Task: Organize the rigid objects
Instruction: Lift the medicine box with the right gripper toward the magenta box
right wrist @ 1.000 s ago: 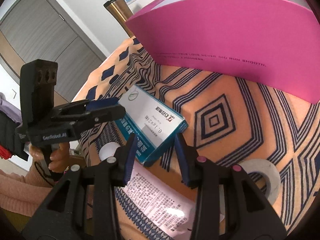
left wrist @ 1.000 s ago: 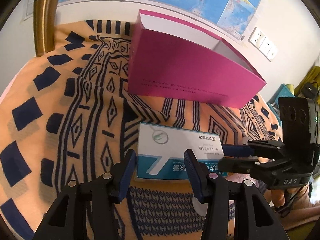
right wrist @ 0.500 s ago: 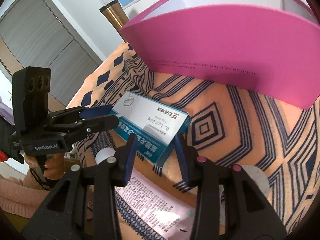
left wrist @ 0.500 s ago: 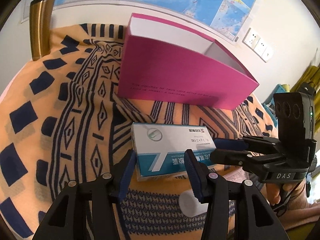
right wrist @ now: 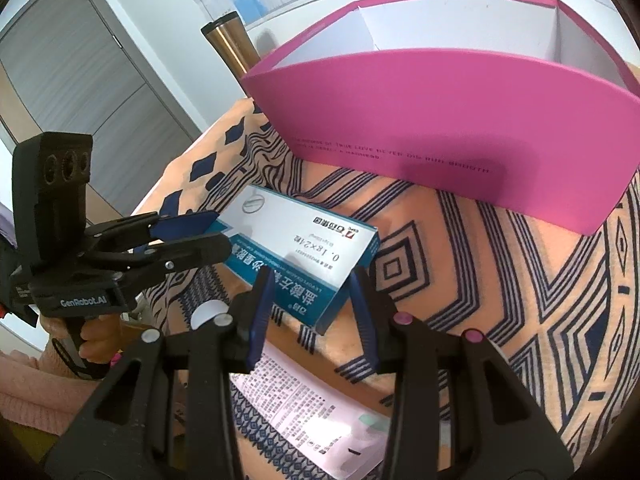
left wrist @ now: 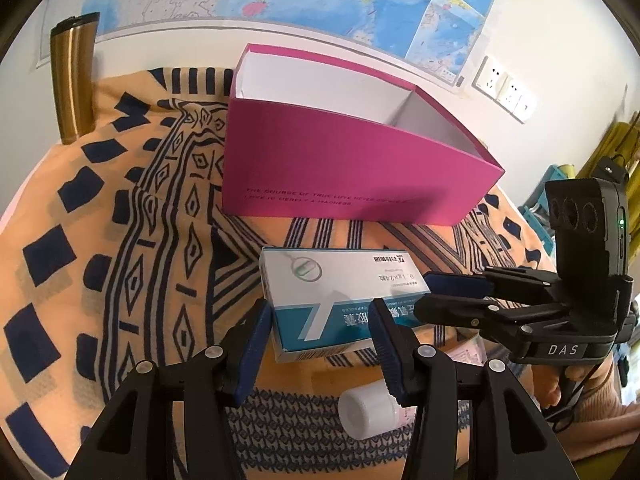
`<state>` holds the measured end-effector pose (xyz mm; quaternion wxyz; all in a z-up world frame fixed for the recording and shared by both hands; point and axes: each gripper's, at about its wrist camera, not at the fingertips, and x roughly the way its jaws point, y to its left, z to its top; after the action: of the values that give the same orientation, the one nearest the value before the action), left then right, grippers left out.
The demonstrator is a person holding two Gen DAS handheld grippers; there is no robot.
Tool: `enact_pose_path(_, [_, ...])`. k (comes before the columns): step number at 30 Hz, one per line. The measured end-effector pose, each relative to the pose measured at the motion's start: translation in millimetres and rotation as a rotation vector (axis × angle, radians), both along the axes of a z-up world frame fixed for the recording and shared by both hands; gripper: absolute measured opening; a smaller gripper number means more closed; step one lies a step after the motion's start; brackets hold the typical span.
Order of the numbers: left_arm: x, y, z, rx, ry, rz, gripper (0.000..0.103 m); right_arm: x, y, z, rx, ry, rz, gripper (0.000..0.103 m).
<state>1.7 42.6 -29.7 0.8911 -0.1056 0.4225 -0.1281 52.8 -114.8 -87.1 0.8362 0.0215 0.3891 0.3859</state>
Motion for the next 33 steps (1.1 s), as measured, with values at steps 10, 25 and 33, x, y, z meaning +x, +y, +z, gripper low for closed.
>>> enact_pose_path(10, [-2, -3, 5, 0.000, -0.013, 0.001, 0.050, -2, -2, 3, 0.003, -0.017, -0.003, 0.042])
enact_pose_path(25, [-4, -6, 22, 0.012, -0.061, 0.004, 0.050, -7, -9, 16, 0.019, -0.055, -0.006, 0.042])
enact_pose_path(33, [-4, -9, 33, 0.022, -0.091, -0.002, 0.050, -7, -12, 23, 0.022, -0.074, -0.014, 0.042])
